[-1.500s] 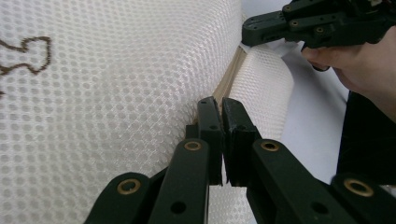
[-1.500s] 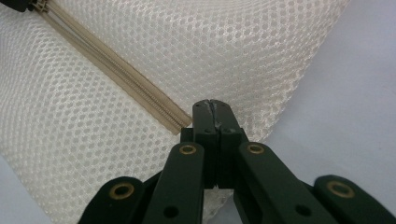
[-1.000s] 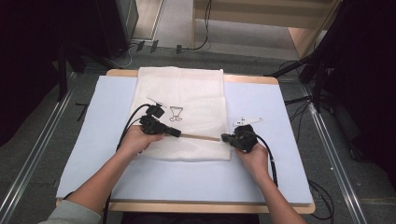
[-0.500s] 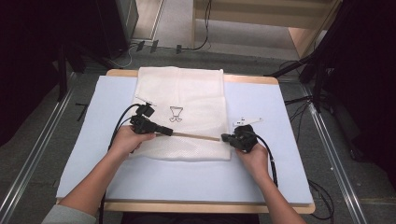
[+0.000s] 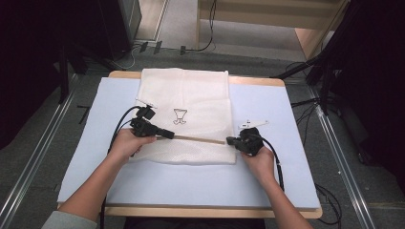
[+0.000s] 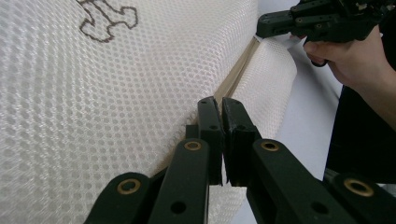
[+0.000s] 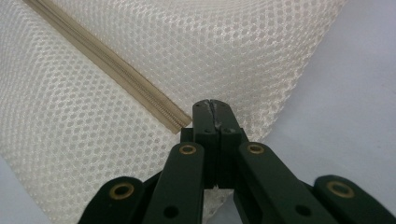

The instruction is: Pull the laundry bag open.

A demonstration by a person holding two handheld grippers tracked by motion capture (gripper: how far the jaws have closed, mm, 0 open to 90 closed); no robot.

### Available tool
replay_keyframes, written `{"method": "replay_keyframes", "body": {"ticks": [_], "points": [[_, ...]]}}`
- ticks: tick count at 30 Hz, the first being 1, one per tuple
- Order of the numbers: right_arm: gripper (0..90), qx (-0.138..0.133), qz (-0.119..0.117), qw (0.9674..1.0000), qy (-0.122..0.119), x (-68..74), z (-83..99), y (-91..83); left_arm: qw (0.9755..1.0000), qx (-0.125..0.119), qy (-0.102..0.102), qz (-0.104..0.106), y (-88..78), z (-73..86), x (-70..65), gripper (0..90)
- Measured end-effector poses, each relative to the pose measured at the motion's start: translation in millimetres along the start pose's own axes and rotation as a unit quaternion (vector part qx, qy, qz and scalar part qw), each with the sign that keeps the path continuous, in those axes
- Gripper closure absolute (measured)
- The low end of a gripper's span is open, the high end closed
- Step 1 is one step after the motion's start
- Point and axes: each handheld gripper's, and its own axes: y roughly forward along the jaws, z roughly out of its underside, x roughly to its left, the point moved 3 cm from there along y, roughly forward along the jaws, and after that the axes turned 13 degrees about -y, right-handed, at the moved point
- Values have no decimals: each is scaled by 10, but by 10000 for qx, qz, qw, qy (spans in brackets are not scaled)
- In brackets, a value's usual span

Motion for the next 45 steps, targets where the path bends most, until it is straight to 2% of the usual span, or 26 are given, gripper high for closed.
{"method": "replay_keyframes", "body": {"ticks": [5,13,24,32,38,41,43,45], "points": [[900,-5,-2,10000,-13,-5,3,-1,9999,-46,-89,-22,-77,32,61,886],[900,2,-1,10000,9,-3,5,-4,9999,-81,-108,-53,-187,91,125,886],[900,-21,2,10000,10,0,11,-6,9992,-233,-280,-180,-402,169,270,886],[900,-64,19,10000,-38,5,21,-7,9986,-321,-388,-181,-513,214,343,886],[900,-80,-8,10000,-45,-10,28,-12,9972,-449,-533,-256,-692,287,478,886],[900,-83,-3,10000,-42,-13,31,-13,9961,-506,-531,-492,-787,347,553,886],[900,-81,-3,10000,-37,-12,31,-13,9958,-527,-577,-486,-830,377,582,886],[900,-83,-4,10000,-18,-9,33,-14,9950,-551,-611,-570,-881,410,633,886]]}}
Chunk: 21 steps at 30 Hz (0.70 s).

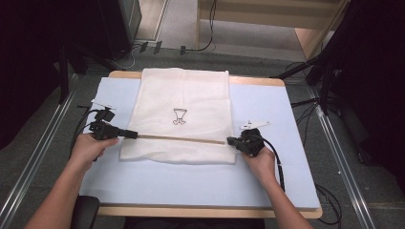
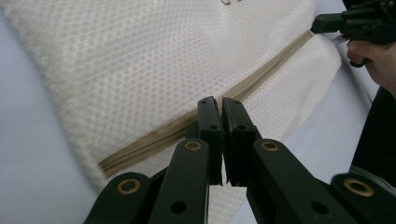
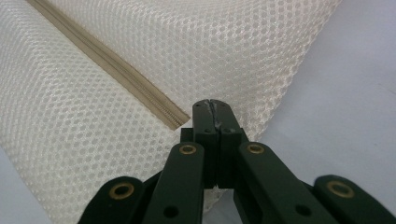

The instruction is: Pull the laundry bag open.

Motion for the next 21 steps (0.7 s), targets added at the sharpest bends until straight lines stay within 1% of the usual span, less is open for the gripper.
{"method": "replay_keyframes", "body": {"ticks": [1,3,4,5,7,9,10,11,12,13,14,15,16,19,21], "points": [[900,-1,0,10000,1,1,0,0,10000,-28,-36,-17,-30,10,37,886],[900,-1,-4,10000,-14,0,0,0,9997,-129,-184,-65,-102,30,117,885],[900,2,1,10000,-7,-1,0,0,9994,-207,-250,-88,-145,44,167,886],[900,0,0,10000,-3,-1,1,-1,9993,-225,-285,-116,-192,63,224,886],[900,3,-6,10000,-16,-4,0,-1,9986,-322,-274,-312,-283,111,327,885],[900,-8,-15,10000,-28,-9,0,1,9982,-416,-399,-148,-356,159,425,886],[900,-8,-16,10000,-27,-8,-1,2,9982,-394,-448,-78,-358,180,457,886],[900,-9,-18,10000,-28,-8,-2,3,9983,-349,-444,-125,-340,195,467,886],[900,-8,-15,10000,-29,-7,-3,4,9984,-331,-399,-220,-328,196,462,885],[900,-10,-15,10000,-21,-7,-3,4,9983,-338,-380,-267,-326,192,449,885],[900,-4,-15,10000,-25,-7,-3,3,9984,-349,-366,-269,-335,186,441,885],[900,-3,-21,10000,-12,-7,-3,2,9983,-402,-379,-190,-350,184,440,885],[900,-3,-21,10000,2,-6,-2,2,9983,-409,-383,-177,-353,185,438,885],[900,-3,-25,10000,4,-7,-2,2,9984,-381,-340,-253,-348,188,432,884],[900,-4,-29,10000,7,-8,-2,2,9984,-373,-342,-259,-343,189,434,884]]}}
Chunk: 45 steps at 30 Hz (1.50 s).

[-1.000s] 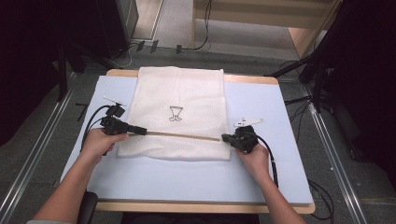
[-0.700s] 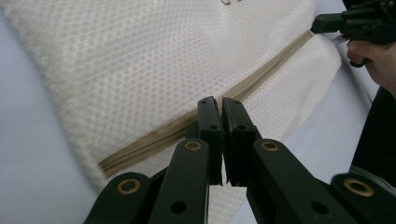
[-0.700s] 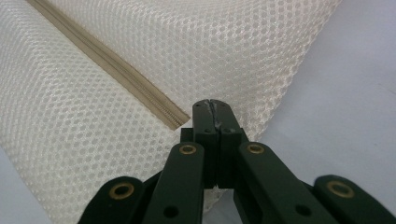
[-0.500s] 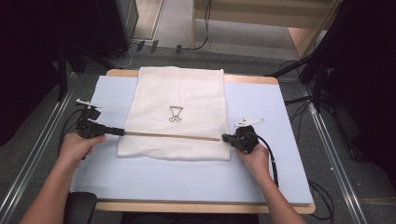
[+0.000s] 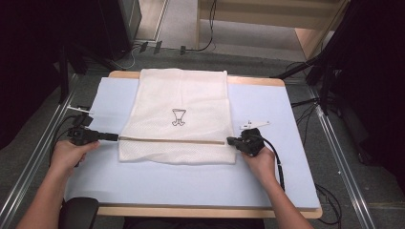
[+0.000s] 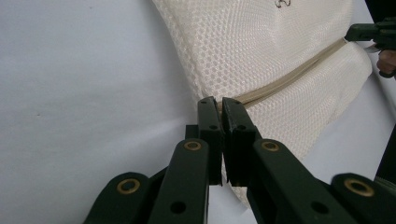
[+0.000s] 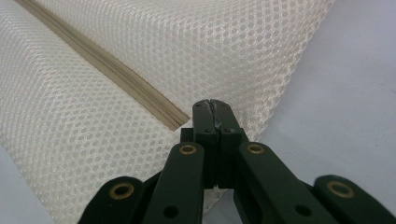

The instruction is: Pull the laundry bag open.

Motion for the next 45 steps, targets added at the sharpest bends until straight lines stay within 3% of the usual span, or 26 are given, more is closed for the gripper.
{"method": "replay_keyframes", "body": {"ticks": [2,6,9,11,14,17,25,39,45], "points": [[900,2,10,10000,0,2,0,0,10000,-3,-32,3,21,8,6,882],[900,22,34,10000,-25,10,-6,-1,9997,40,157,-173,82,23,-3,874],[863,14,10,10000,40,6,-8,-7,9992,-84,330,-231,75,24,-33,856],[775,-16,-198,9996,219,12,-11,-14,9991,-140,333,-218,76,21,-36,775],[743,34,-181,9997,175,34,-30,-27,9986,-151,433,-276,103,29,-49,696],[691,47,-310,9992,266,39,-51,-46,9981,-211,493,-313,105,26,-76,609],[534,-124,-291,9992,238,30,-64,-190,9932,-680,830,-450,50,13,-132,401],[485,-203,-130,9993,294,-87,49,-382,9891,-984,834,-717,-43,1,-74,368],[469,-206,-12,9993,305,-158,127,-510,9885,-1056,768,-762,-67,-3,-51,364]]}}
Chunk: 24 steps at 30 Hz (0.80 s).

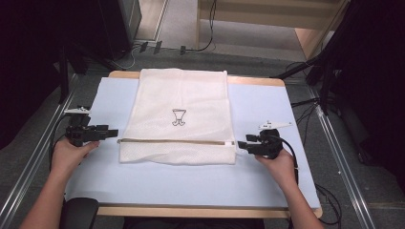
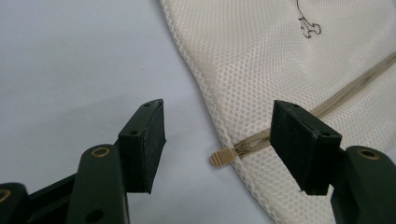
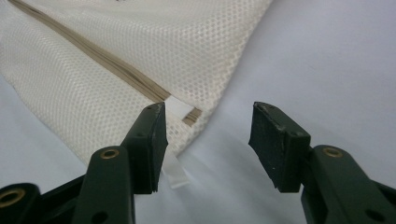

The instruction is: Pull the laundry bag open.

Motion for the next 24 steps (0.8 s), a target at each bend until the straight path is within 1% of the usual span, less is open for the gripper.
{"method": "replay_keyframes", "body": {"ticks": [5,9,10,13,14,24], "points": [[437,0,160,9999,47,-93,83,-113,9999,-25,-29,-105,-3,-3,15,364],[410,30,291,9995,104,-164,140,-159,9998,-45,-60,-172,-3,-3,29,364],[407,6,312,9994,112,-183,151,-158,9998,-40,-61,-182,-4,-4,32,364],[399,56,375,9991,195,-222,176,-144,9998,-49,-60,-206,-3,-3,35,365],[392,81,383,9991,184,-232,184,-137,9998,-47,-61,-209,-3,-3,36,364],[376,163,416,9988,187,-227,190,-87,9997,4,-48,-257,15,2,44,364]]}}
